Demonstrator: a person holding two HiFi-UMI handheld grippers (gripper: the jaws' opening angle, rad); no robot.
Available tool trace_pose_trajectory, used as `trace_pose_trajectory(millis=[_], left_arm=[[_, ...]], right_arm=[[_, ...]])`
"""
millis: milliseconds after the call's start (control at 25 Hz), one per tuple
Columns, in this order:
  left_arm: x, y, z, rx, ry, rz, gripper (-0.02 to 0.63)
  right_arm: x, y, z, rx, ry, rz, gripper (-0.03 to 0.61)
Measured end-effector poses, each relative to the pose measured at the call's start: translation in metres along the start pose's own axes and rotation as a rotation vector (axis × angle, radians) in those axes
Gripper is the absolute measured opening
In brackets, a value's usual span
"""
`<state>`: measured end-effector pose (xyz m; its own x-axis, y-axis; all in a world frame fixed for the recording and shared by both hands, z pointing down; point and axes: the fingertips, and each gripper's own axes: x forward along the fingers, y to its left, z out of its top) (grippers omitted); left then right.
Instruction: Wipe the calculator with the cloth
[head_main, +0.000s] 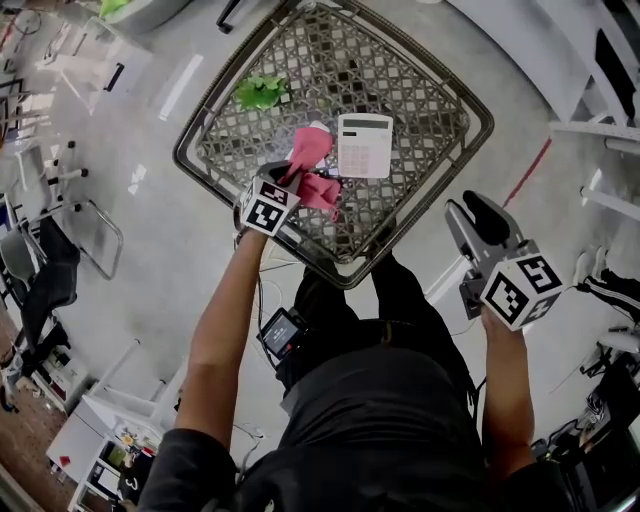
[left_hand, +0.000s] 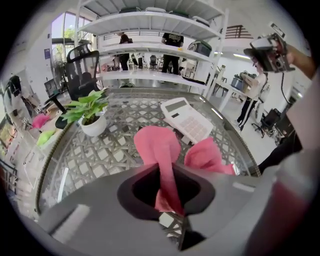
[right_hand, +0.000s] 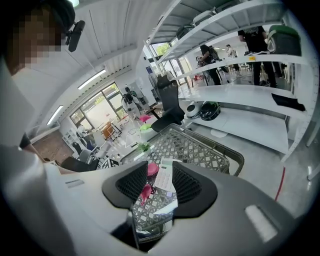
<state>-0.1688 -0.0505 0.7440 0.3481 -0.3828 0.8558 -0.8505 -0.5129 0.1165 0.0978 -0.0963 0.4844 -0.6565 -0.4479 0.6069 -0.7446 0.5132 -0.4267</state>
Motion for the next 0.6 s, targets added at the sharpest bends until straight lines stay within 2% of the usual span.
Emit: trace_pose_trajectory(millis=[320, 600], left_arm=[[-0.013, 0.018, -0.023, -0.140, 0.002, 0.004, 0.108], [-0.029, 0.021, -0.028, -0.176, -0.012, -0.004, 0.159]], right_arm=[[0.007, 0.022, 0.004, -0.022, 0.012, 0.035, 0.153], [0.012, 0.039, 0.014, -0.041, 0.016, 0.069, 0.153]])
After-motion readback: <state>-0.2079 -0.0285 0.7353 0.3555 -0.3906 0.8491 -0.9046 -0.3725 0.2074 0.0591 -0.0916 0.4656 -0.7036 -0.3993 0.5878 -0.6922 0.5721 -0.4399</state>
